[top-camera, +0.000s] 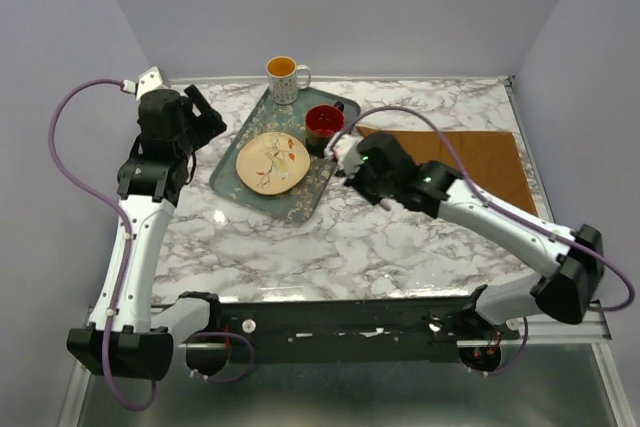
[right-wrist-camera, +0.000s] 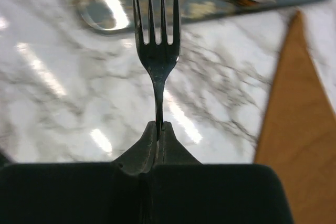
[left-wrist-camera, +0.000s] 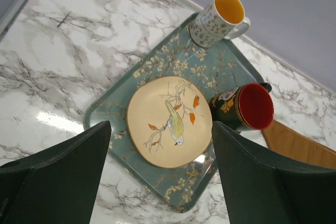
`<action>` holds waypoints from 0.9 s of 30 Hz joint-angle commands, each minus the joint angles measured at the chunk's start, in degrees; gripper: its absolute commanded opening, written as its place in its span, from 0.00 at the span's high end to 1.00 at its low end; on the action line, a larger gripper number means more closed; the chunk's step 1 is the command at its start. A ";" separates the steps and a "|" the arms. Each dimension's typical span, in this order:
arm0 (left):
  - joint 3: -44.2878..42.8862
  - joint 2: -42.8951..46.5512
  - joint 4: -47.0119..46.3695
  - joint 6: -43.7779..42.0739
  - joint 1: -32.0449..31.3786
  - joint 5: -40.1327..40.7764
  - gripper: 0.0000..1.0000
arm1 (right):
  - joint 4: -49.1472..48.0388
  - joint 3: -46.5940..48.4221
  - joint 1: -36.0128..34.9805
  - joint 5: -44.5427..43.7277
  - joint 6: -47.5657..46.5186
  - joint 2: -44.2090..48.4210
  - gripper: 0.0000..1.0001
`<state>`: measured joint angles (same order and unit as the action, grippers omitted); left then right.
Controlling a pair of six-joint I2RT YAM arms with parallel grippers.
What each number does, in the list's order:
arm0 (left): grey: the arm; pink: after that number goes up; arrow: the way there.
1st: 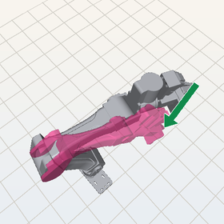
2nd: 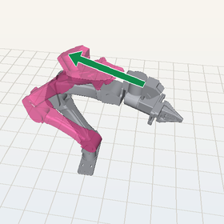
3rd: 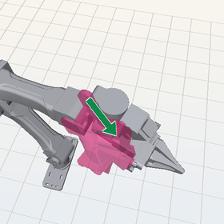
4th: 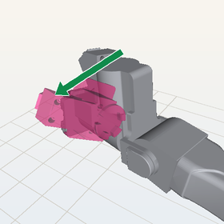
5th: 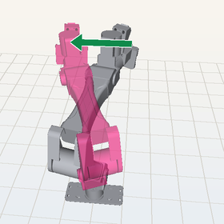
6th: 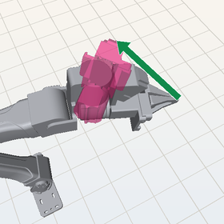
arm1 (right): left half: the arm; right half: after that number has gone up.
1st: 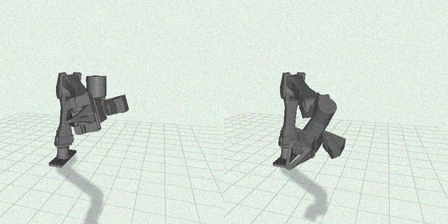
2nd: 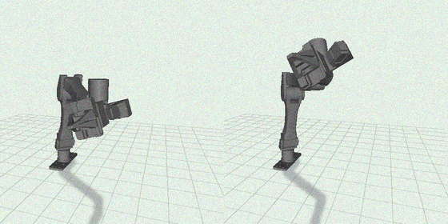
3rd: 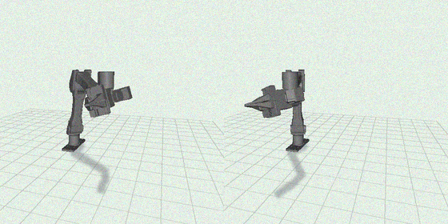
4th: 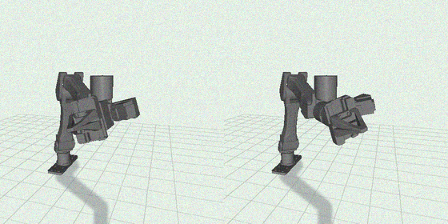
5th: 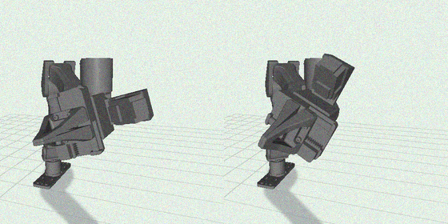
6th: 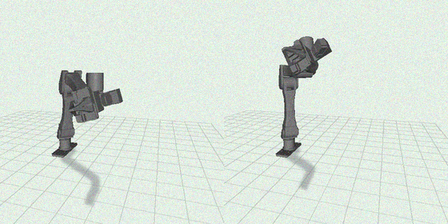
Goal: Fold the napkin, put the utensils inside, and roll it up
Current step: Grab a utensil with the right arm, then place the utensil onto the napkin
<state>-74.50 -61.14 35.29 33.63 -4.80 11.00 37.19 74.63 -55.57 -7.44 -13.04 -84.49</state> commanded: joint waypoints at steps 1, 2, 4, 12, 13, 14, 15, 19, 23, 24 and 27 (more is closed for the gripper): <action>1.90 -4.58 -2.68 -0.82 -3.37 -7.74 0.13 | -8.84 -16.50 14.33 -5.98 -16.90 7.13 0.99; 1.99 -5.21 -3.46 -1.97 -4.51 -8.54 0.13 | -11.50 -19.49 18.27 -9.49 -19.80 7.84 0.99; 1.12 -7.57 -4.79 -4.60 -8.81 -8.28 0.11 | -13.02 -19.88 24.95 -6.38 -21.07 6.54 0.99; 1.99 -11.36 -7.25 -3.57 -15.77 -15.21 0.11 | -15.04 -18.56 46.07 3.66 -27.12 -3.05 0.99; 2.77 -11.36 -7.60 -3.48 -16.12 -16.01 0.11 | -14.87 -18.56 46.86 4.53 -28.09 -3.31 0.99; 3.13 -11.36 -7.78 -3.57 -17.16 -16.28 0.11 | -14.95 -18.03 48.00 6.54 -28.62 -4.18 1.00; 3.39 -11.28 -7.69 -4.09 -17.70 -16.19 0.11 | -14.95 -17.59 48.45 6.91 -29.06 -4.72 1.00; 3.31 -11.19 -6.20 -7.78 -20.24 -13.92 0.08 | -14.43 -17.59 50.21 9.90 -33.10 -6.56 0.99; 2.87 -10.49 -5.32 -12.09 -25.34 -8.20 0.05 | -14.51 -18.47 51.61 12.71 -35.56 -6.92 0.99; 2.69 -10.31 -5.32 -12.62 -26.74 -7.58 0.04 | -14.51 -18.47 51.79 12.63 -35.91 -7.53 0.99; 2.25 -10.31 -5.40 -14.29 -28.51 -6.70 0.03 | -14.16 -17.50 52.58 12.63 -36.44 -9.38 0.99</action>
<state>-71.70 -73.17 29.54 24.03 -30.81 0.62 23.57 55.68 -4.32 2.09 -46.35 -91.31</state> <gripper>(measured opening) 0.962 0.015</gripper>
